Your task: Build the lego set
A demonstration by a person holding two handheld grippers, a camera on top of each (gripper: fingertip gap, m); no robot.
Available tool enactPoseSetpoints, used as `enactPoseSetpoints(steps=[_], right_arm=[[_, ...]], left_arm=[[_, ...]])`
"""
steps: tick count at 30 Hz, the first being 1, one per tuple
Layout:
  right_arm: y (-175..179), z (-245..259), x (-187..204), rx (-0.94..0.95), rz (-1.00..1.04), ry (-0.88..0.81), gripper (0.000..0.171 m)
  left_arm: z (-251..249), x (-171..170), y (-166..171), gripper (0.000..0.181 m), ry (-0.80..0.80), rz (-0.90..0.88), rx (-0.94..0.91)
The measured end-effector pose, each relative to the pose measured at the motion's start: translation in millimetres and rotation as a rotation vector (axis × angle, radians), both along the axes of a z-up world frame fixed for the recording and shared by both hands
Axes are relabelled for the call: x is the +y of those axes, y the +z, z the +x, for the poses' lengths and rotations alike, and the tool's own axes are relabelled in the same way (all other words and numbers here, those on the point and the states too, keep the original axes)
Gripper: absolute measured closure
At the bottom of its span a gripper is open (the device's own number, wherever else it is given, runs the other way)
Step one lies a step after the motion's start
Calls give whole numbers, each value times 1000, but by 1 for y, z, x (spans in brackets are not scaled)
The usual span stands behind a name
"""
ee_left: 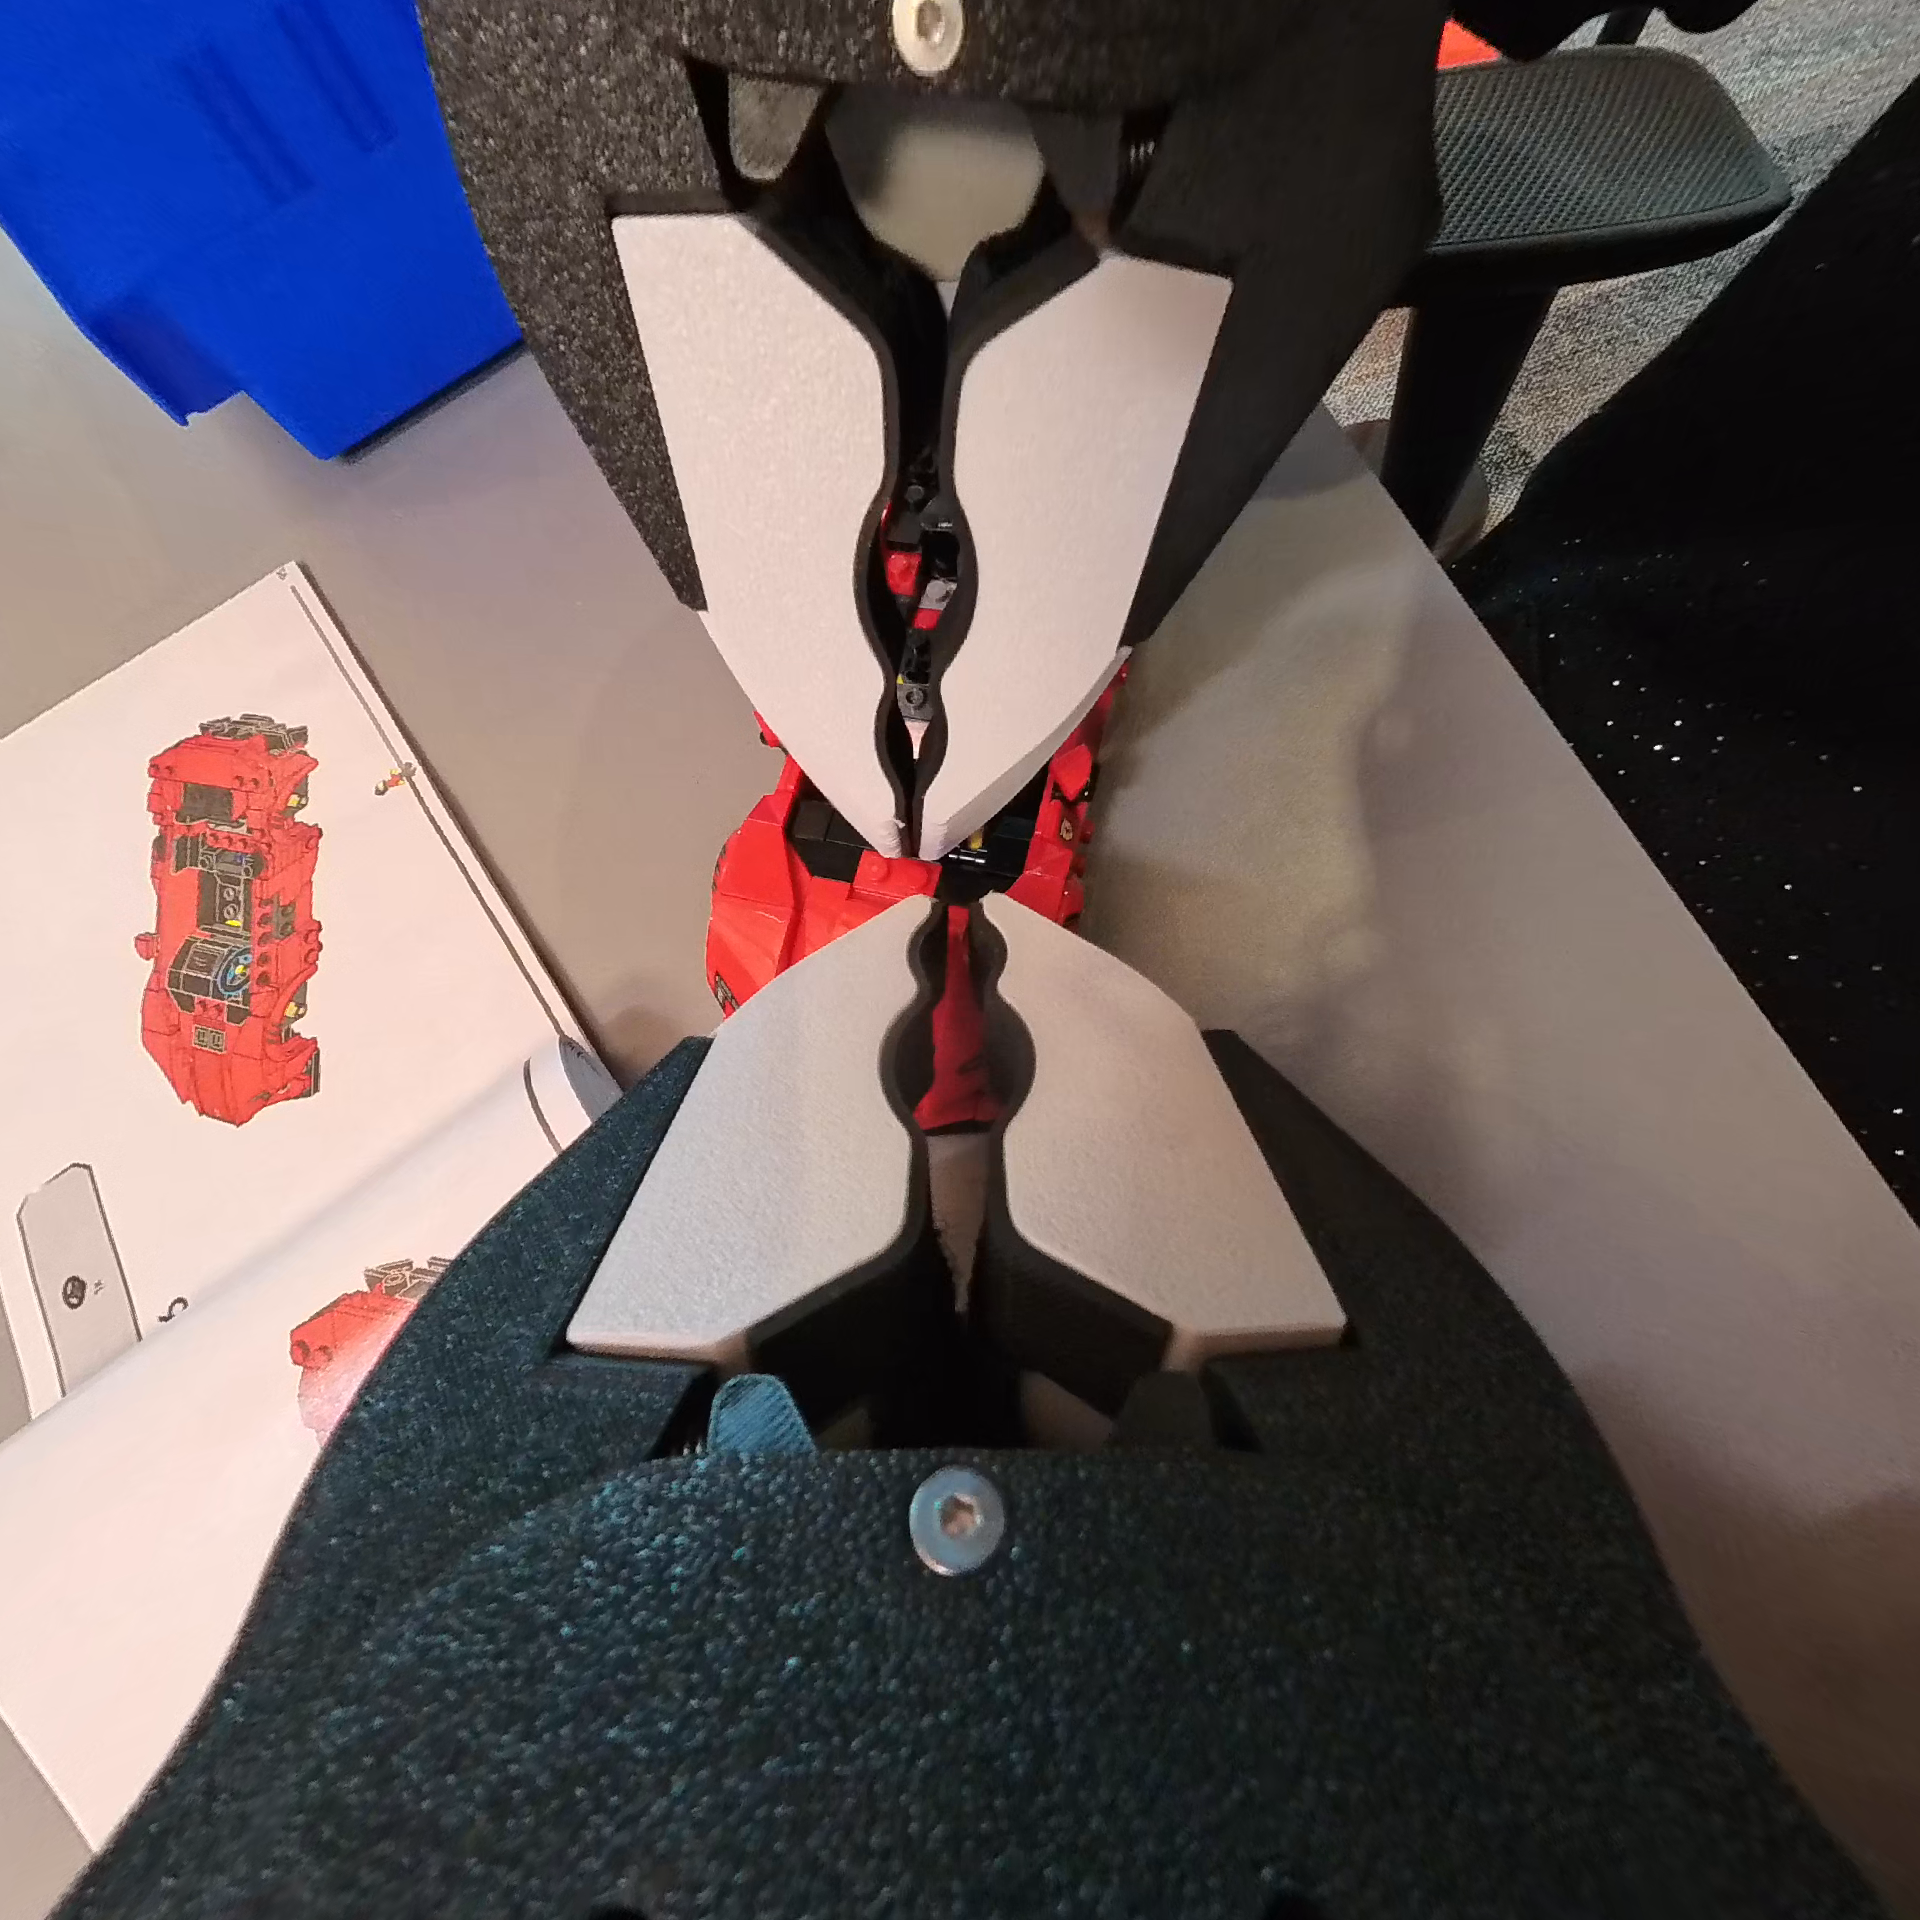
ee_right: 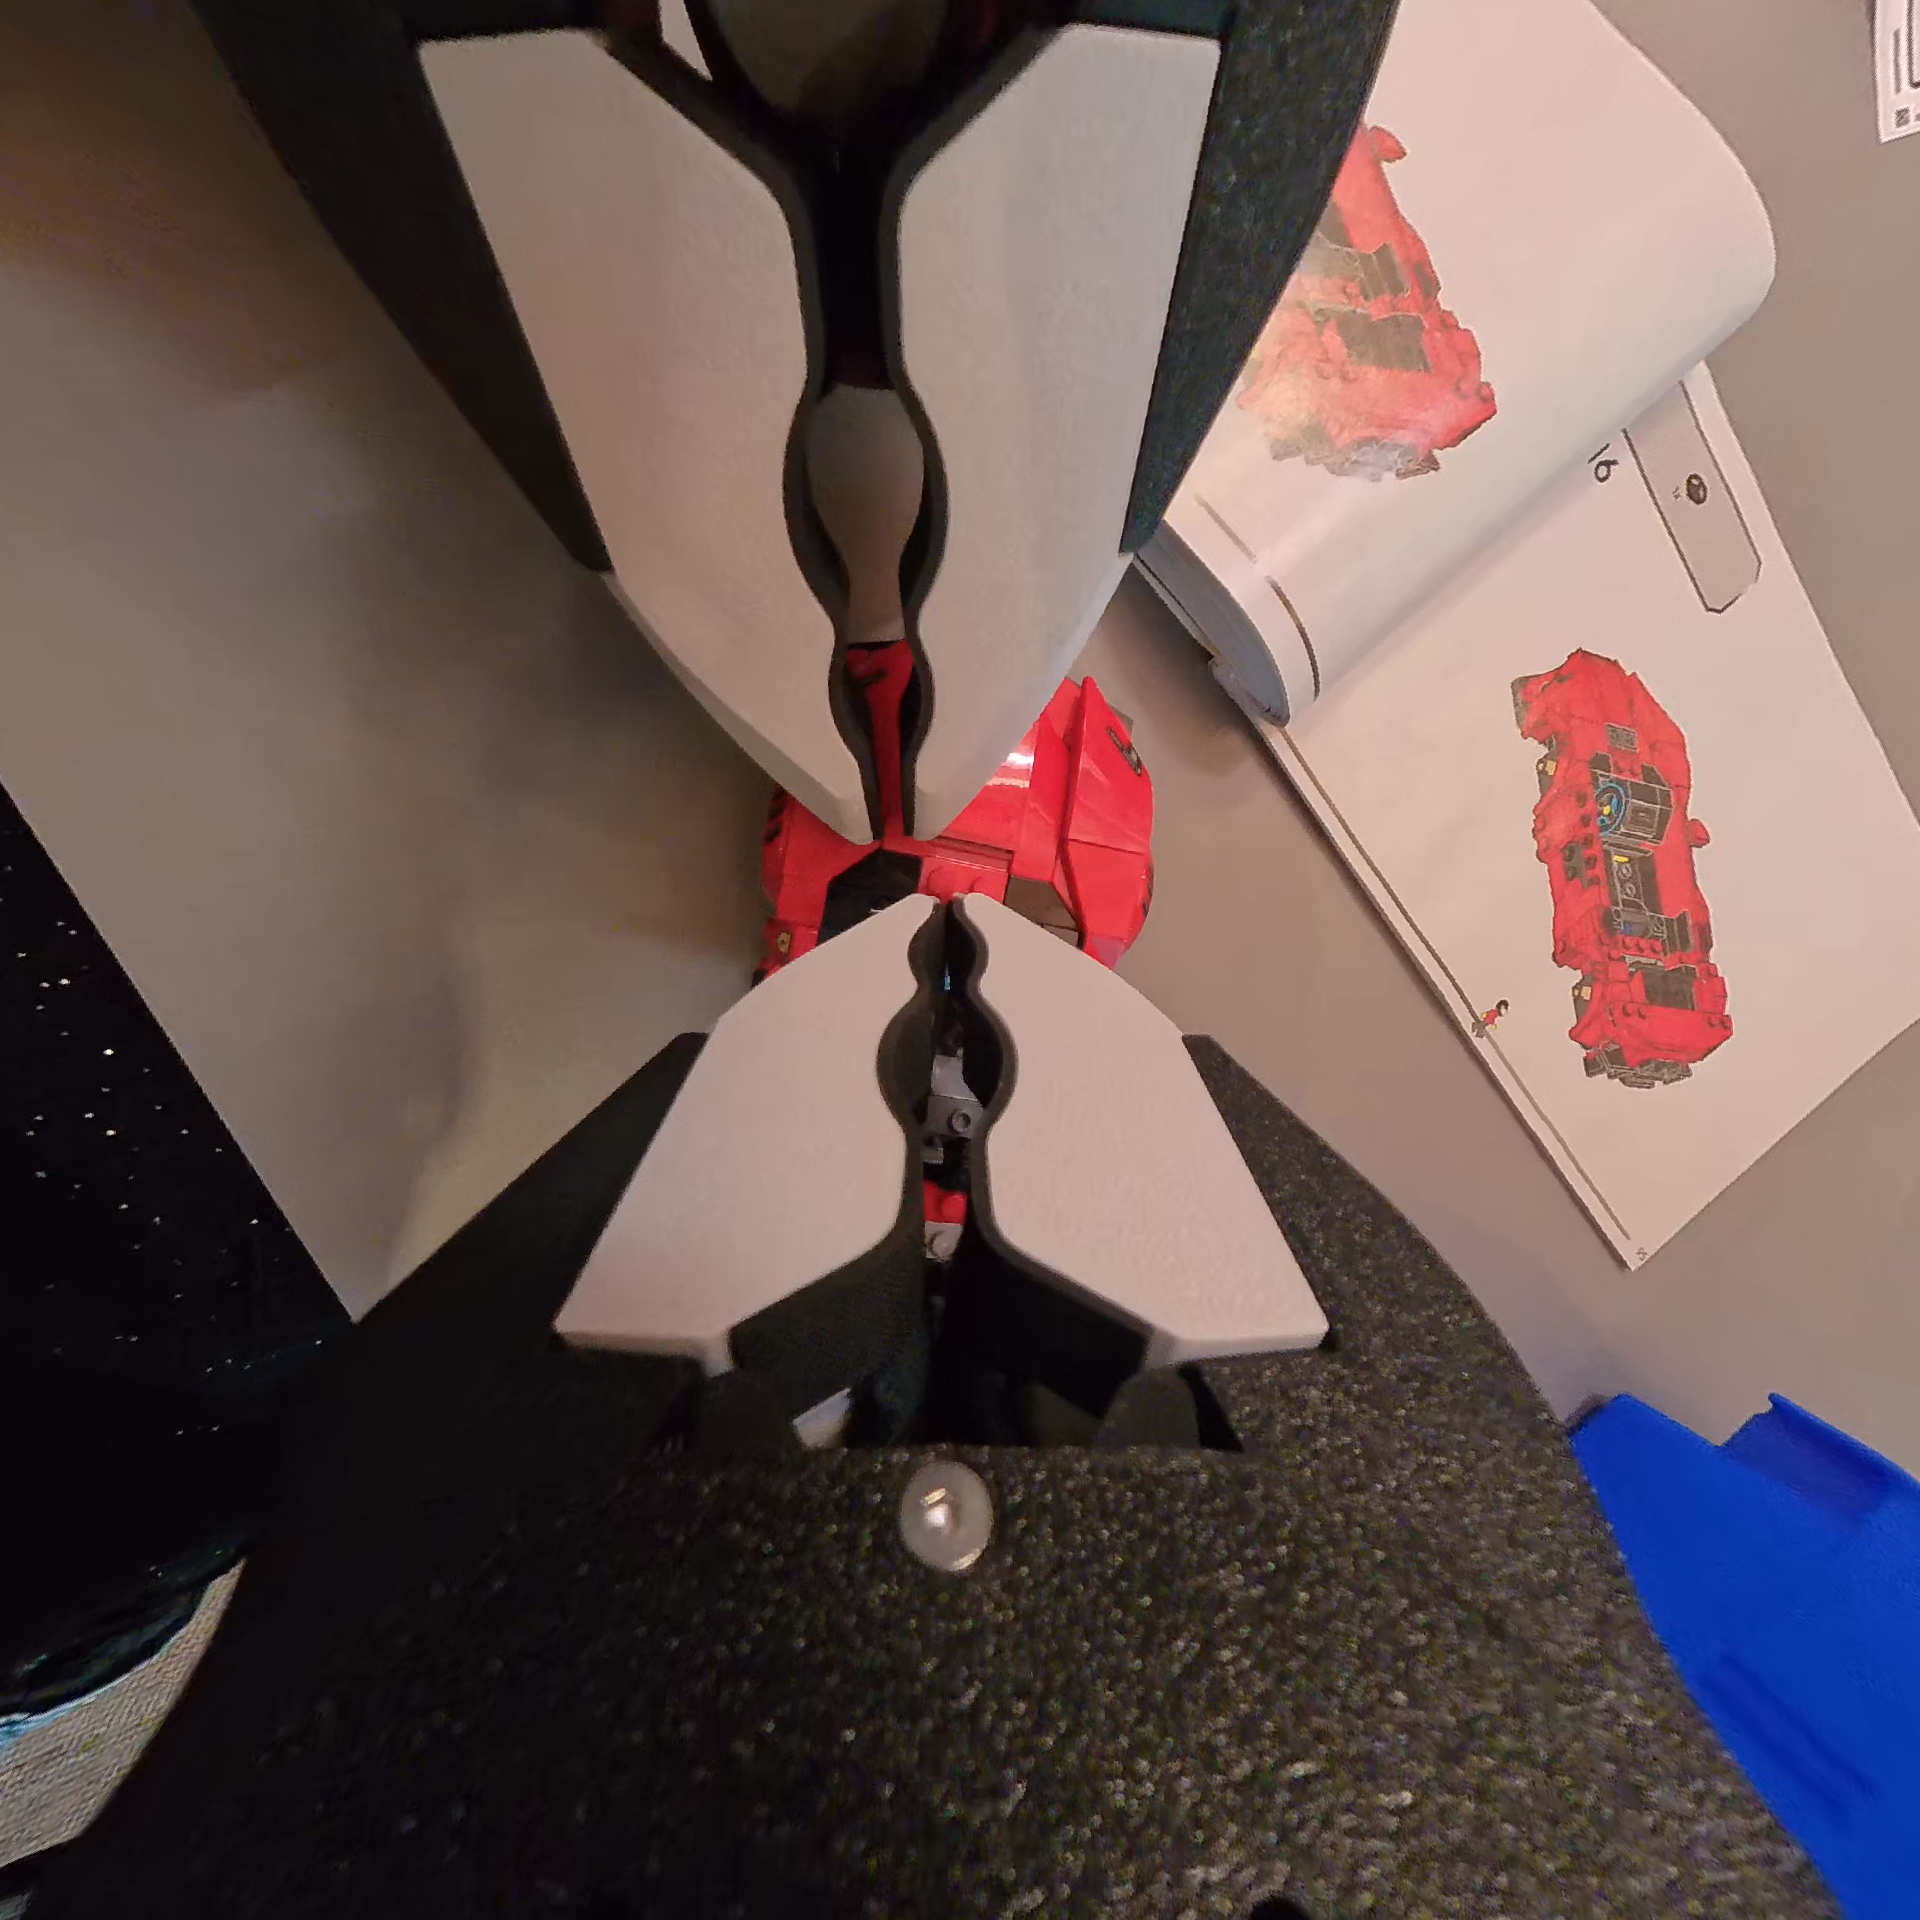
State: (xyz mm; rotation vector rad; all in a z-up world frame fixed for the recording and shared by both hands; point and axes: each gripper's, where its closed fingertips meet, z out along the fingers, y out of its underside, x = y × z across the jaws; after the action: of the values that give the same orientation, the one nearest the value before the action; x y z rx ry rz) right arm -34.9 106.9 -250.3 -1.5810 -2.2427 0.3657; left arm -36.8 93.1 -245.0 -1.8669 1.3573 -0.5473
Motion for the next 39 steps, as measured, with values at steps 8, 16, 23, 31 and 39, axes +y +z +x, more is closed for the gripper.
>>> enactPoseSetpoints(steps=[8, 16, 23, 31, 39], right_arm=[[19, 11, 13, 94, -114, -77, 171], [0, 18, 0, 66, -180, -56, 171], [-7, 15, -3, 56, -173, -39, 171], [-14, 18, -3, 22, -149, -31, 171], [-3, 12, -2, 85, -150, -4, 171]], left_arm=[[0, 0, 1, 177, -1, 7, 5], [-1, 2, 1, 177, 13, 0, -2], [0, 2, 0, 177, 15, -6, -15], [0, 2, -3, 178, 17, -18, -16], [-5, 2, 1, 176, 20, 5, -1]])
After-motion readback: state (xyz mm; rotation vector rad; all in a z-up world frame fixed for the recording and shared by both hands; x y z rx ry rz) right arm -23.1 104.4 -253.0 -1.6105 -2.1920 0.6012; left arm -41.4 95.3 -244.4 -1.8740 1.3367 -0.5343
